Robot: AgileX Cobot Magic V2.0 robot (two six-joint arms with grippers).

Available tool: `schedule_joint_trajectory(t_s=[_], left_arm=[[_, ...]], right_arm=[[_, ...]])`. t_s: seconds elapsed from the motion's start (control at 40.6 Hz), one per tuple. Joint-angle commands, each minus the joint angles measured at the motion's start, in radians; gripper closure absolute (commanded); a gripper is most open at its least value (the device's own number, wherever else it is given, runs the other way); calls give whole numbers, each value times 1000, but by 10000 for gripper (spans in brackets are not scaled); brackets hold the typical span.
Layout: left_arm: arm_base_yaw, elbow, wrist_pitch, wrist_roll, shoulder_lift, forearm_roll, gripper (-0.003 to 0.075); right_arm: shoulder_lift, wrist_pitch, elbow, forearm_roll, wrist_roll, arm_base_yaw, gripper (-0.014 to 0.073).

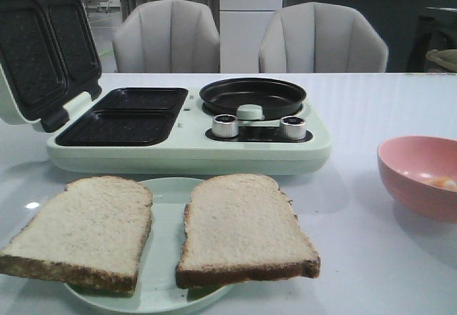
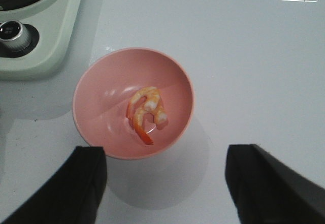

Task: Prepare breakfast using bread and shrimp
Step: 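Move the left gripper above the bread slice nearest the sandwich maker, then lower the left gripper and grasp the bread slice edge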

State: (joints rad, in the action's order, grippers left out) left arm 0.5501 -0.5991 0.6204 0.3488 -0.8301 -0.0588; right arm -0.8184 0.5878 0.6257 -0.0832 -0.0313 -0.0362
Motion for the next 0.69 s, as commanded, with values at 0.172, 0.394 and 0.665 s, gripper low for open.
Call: schedule_joint_trajectory(t_s=[0.172,0.394,0.665], left_arm=[[332,46,-29,-278,-200,-484,86],[470,60,39,-615,-366,-878,86],[472,60,67,-850,-576,-1115,119]], right_arm=[[1,-71,36,0,0,-6,3],[1,-71,36,0,0,-6,3],[1,-71,36,0,0,-6,3]])
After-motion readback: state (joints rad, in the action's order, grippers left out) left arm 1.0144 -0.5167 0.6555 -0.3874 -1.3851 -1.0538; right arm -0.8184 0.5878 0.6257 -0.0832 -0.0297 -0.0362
